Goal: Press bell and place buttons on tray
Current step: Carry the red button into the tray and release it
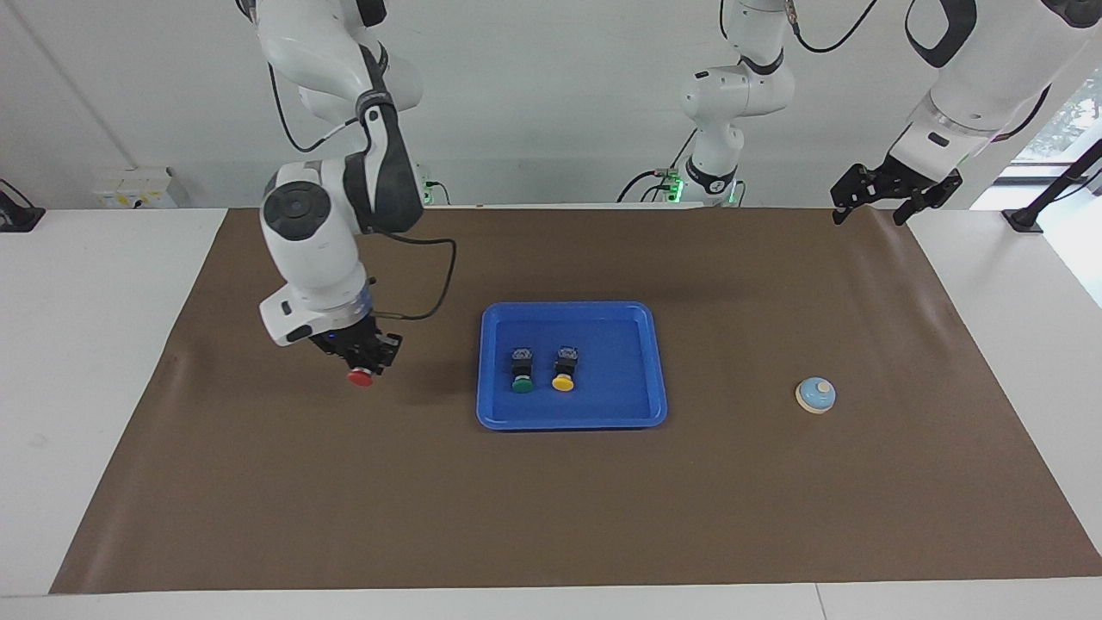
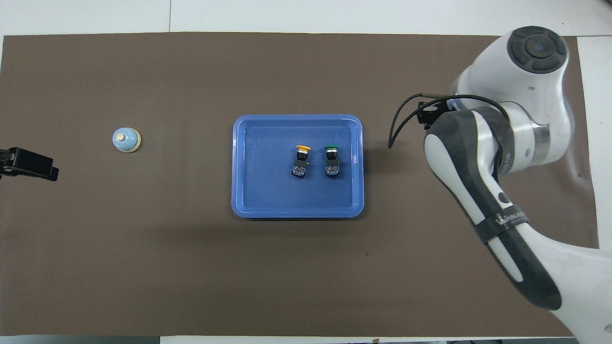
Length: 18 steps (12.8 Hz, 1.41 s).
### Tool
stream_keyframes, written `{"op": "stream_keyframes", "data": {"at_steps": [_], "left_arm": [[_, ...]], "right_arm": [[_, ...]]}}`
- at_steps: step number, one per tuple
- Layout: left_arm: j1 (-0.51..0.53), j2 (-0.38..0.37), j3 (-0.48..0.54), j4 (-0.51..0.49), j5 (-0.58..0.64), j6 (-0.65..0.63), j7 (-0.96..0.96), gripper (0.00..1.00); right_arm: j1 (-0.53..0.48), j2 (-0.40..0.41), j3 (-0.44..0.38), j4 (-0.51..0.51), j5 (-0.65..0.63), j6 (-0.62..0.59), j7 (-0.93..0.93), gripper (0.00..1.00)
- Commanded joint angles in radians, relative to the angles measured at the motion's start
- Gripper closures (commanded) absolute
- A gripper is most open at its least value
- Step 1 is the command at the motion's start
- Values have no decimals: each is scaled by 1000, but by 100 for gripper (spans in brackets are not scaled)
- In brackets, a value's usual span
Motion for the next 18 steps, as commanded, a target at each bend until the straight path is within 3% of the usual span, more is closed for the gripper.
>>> {"op": "stream_keyframes", "data": {"at_steps": [1,6,9,15,18], "left_arm": [[2,-5,3,11,1,-14,10,0],[0,-5,3,11,1,-14,10,0],[2,-5,3,11,1,-14,10,0],[2,-5,3,11,1,-14,10,0],[0,-5,3,11,1,-14,10,0]], "right_arm": [[115,62,-2,102,75,-35,105,100],[359,254,-8,302,62,-68,300,100],[442,308,-11,317,59,-17,355,100],[504,427,-9,330,-4,80,367,100],[502,426,-9,331,0,54,383,100]]}}
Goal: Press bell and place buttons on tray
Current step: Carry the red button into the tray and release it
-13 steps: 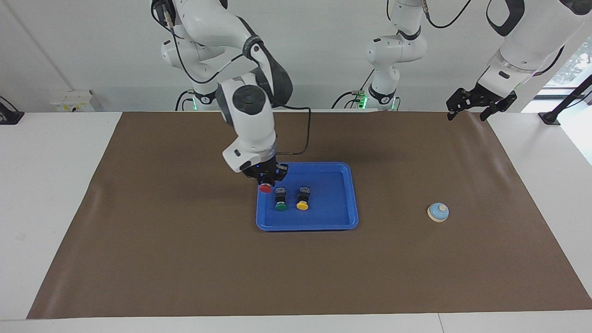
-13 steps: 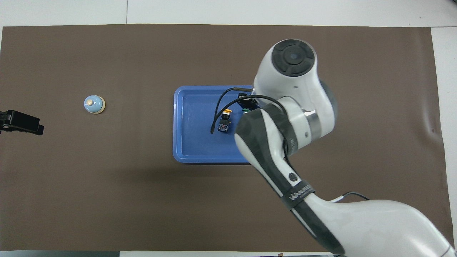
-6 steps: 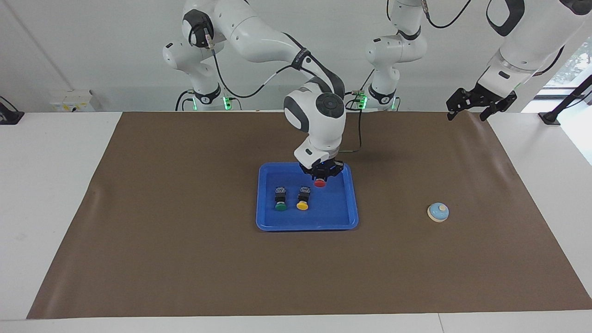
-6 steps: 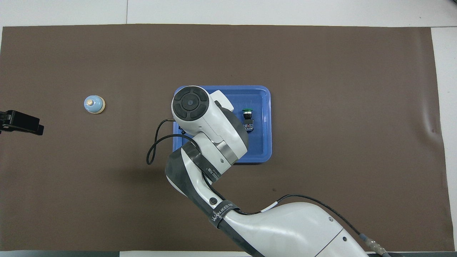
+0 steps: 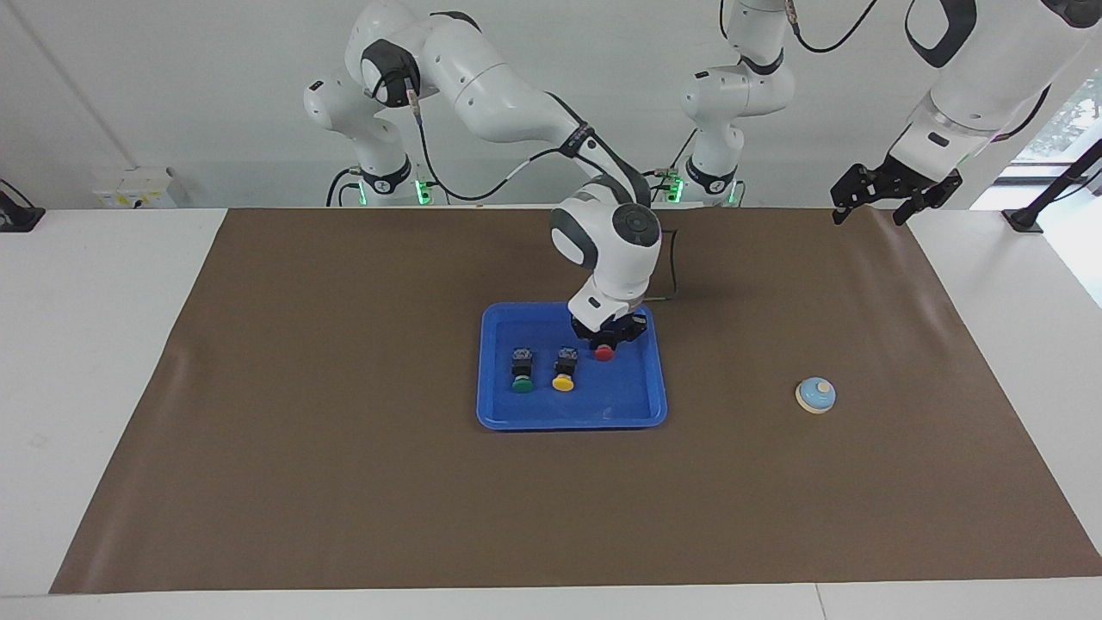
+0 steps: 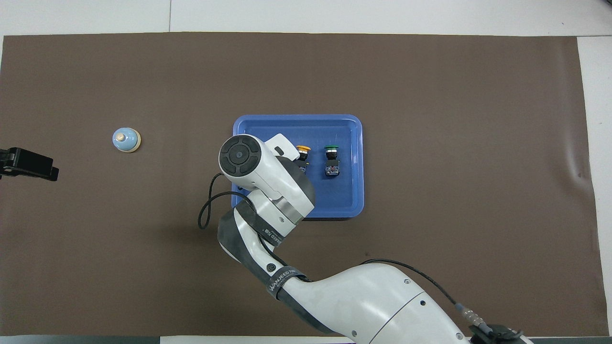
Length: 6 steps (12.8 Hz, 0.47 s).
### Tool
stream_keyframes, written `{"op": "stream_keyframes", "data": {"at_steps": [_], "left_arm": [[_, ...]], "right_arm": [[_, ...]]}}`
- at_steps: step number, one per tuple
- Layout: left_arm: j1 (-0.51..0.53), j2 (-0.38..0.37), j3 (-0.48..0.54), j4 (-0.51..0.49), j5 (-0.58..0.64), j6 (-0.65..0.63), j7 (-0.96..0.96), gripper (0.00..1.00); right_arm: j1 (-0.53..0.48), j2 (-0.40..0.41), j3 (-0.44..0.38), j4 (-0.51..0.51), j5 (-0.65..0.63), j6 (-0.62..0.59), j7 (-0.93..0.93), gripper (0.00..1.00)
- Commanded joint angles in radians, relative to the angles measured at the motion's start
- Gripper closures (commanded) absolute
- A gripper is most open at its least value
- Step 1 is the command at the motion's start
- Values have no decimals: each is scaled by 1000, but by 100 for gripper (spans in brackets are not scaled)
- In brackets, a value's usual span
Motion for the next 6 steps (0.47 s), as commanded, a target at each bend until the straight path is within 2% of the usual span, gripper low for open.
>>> {"op": "stream_keyframes", "data": {"at_steps": [1,2,3,4,6], "left_arm": [[1,-5,3,11,1,-14,10,0],[1,-5,3,11,1,-14,10,0],[1,-5,3,11,1,-14,10,0],[1,-5,3,11,1,-14,10,0],[1,-5,3,11,1,-14,10,0]], "right_arm": [[3,20,-7,33,-7,-17,42,100],[3,17,-8,33,-6,-19,65,100],[2,8,-8,33,-6,-20,77,4],[2,-4,-11,34,-3,-29,82,0],[-18,-55,-13,33,2,-95,87,0]]}}
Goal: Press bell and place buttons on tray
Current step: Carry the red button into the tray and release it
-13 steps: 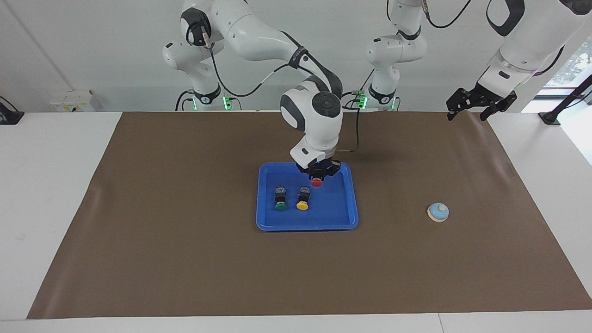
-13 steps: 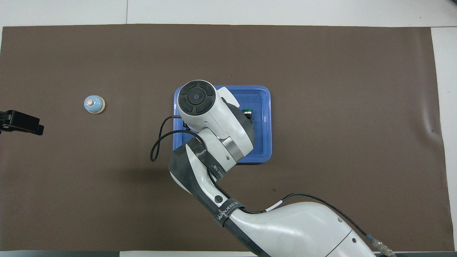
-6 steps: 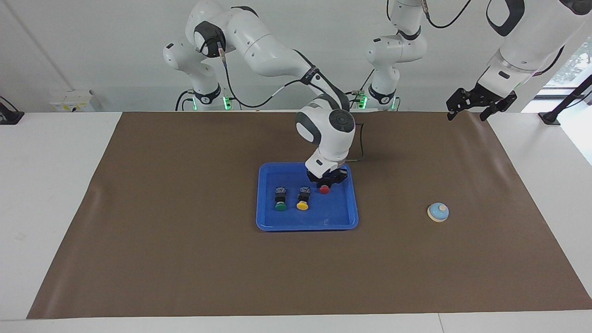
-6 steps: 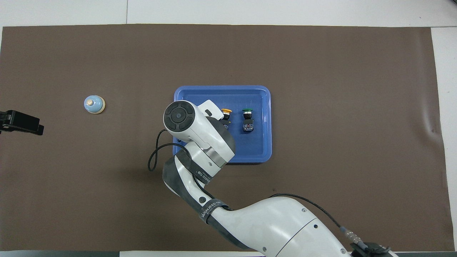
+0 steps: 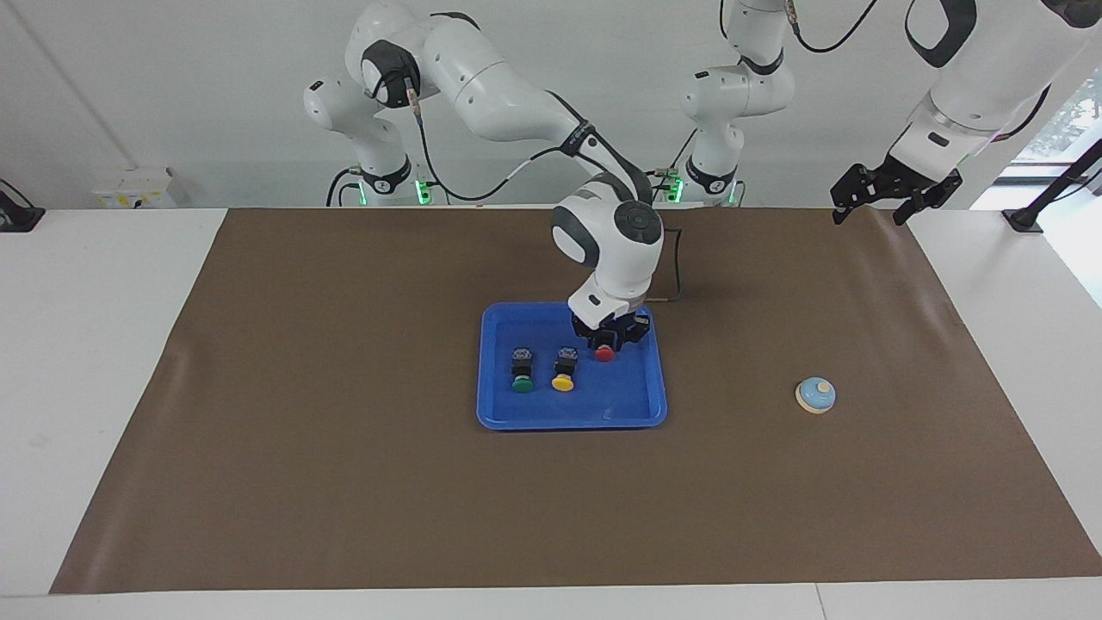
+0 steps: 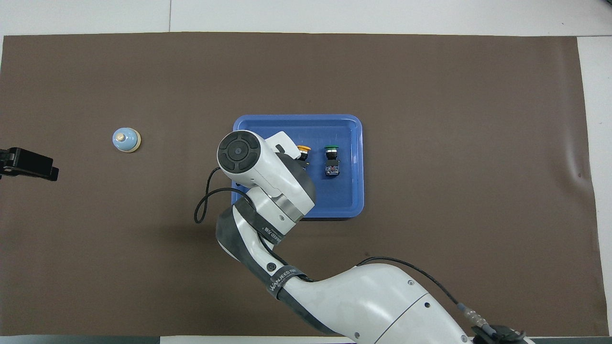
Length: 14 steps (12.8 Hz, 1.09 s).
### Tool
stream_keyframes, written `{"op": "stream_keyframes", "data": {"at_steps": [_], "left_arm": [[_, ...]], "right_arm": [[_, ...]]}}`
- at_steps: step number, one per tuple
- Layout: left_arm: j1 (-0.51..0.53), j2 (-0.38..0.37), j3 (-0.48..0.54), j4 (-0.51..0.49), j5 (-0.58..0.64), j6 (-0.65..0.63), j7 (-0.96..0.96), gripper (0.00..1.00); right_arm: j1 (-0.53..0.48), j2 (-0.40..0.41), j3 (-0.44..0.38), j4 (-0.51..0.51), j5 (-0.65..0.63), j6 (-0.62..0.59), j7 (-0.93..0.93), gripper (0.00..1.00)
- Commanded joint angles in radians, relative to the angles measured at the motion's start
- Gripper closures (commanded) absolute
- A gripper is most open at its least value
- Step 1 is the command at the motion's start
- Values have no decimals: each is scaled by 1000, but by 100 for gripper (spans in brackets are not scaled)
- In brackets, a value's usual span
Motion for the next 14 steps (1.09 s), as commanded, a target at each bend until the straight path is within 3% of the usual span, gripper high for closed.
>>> {"op": "stream_keyframes", "data": {"at_steps": [1,6,11,14], "left_arm": [[0,-5,3,11,1,-14,10,0],[1,-5,3,11,1,-14,10,0],[1,-5,3,11,1,-14,10,0],[0,-5,3,11,1,-14,10,0]], "right_arm": [[-37,-79,-5,11,6,-97,20,0],[-236,-235,-5,9,17,-249,-36,0],[-442,-345,-8,4,4,-380,-487,0],[-552,-377,-11,-2,-18,-397,-749,0]]}}
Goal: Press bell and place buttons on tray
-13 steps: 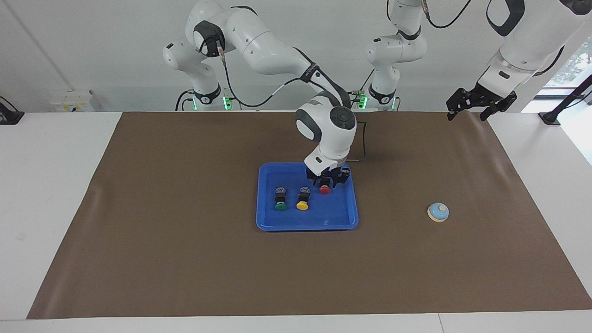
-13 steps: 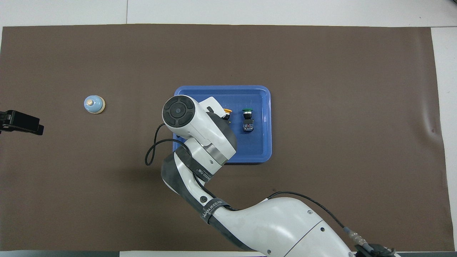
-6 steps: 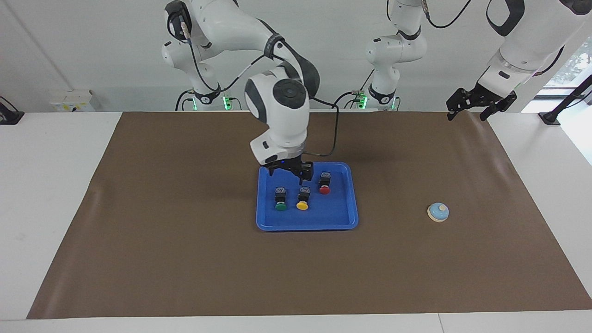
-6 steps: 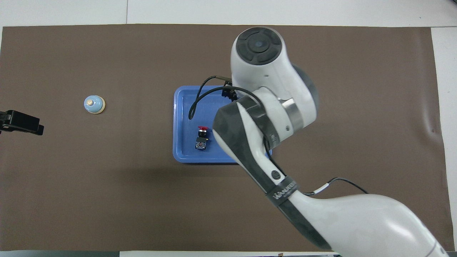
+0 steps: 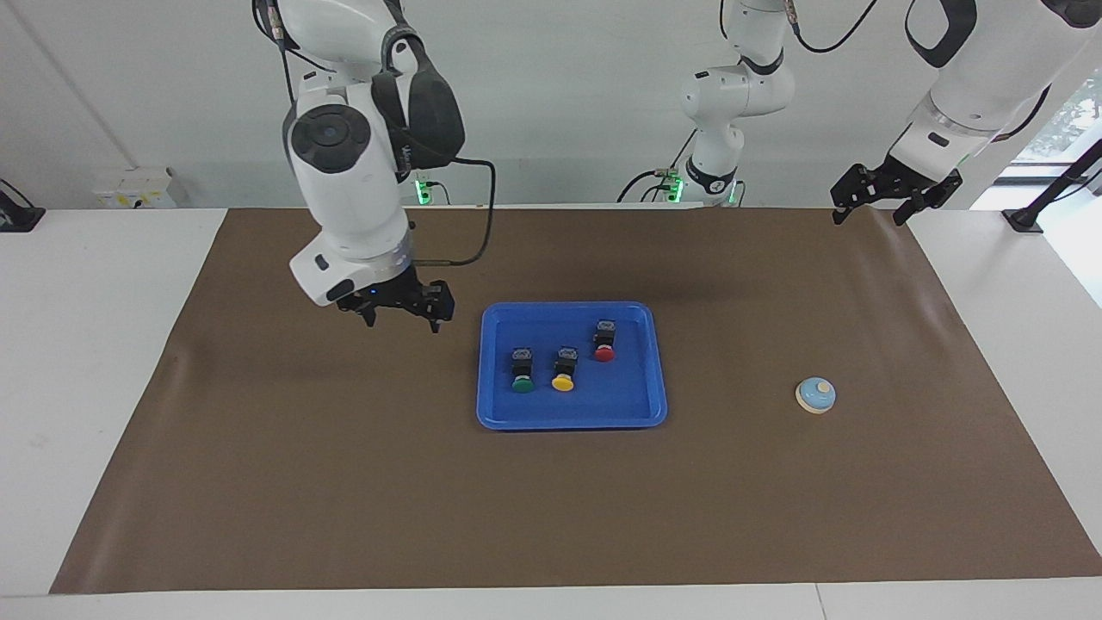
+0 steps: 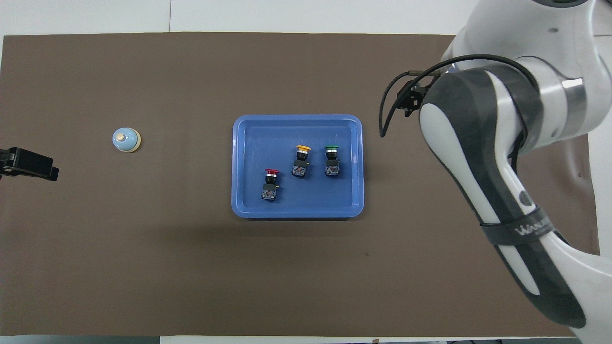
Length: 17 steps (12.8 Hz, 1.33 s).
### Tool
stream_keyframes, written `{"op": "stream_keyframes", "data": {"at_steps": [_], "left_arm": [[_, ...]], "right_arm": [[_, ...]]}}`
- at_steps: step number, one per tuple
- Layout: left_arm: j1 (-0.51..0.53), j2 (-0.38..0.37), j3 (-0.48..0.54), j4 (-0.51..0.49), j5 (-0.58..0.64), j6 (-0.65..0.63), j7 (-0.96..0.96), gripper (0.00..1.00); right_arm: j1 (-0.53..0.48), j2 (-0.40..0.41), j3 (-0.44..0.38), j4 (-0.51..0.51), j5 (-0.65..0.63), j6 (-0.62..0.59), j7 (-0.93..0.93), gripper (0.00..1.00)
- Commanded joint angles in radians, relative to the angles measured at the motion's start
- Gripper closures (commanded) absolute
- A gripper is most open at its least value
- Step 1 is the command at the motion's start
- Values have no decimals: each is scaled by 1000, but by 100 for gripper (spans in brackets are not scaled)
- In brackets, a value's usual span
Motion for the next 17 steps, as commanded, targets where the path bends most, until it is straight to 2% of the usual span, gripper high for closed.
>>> {"op": "stream_keyframes", "data": {"at_steps": [1,5,9,11,17], "left_arm": [[1,-5,3,11,1,-14,10,0],[0,-5,3,11,1,-14,10,0],[1,-5,3,11,1,-14,10,0],[1,-5,3,11,1,-14,10,0],[0,-5,3,11,1,-14,10,0]], "right_arm": [[-82,-45,6,-33,-18,-8,-173,0],[-165,-130,11,-52,-18,-77,-236,0],[-205,-294,20,-196,-18,-90,-236,0],[-263,-393,80,-314,-16,-77,-233,0],[-268,-399,80,-330,-18,-51,-235,0]]}}
